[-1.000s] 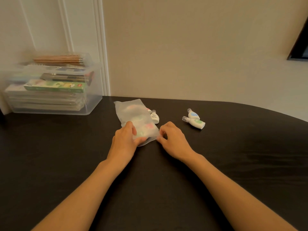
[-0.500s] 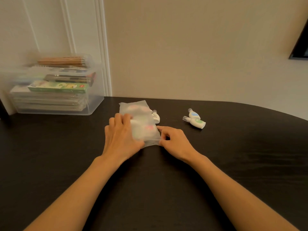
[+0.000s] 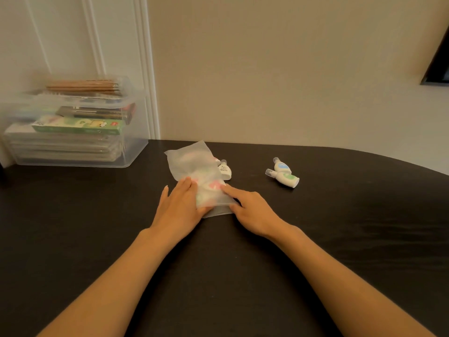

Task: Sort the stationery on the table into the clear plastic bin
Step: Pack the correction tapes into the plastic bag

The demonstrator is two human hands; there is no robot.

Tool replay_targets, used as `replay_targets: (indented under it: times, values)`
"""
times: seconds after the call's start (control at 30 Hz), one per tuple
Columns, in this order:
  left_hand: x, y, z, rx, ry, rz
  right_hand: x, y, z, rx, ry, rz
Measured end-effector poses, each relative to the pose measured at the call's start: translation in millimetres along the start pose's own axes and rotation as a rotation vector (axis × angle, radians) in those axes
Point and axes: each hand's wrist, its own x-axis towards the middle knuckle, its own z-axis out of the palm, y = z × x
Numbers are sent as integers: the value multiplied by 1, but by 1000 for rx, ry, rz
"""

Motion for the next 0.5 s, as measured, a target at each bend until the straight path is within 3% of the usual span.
replay_targets:
  times: [0.17, 0.33, 0.5]
  values:
    - [-5, -2, -1, -107, 67, -102, -1, -3, 3, -180, 68, 41]
    - [-7, 0, -5, -236, 173, -148, -5, -3, -4, -47, 134, 60]
    - [-6, 11, -7, -85, 164, -75, -7, -1, -4, 15, 125, 18]
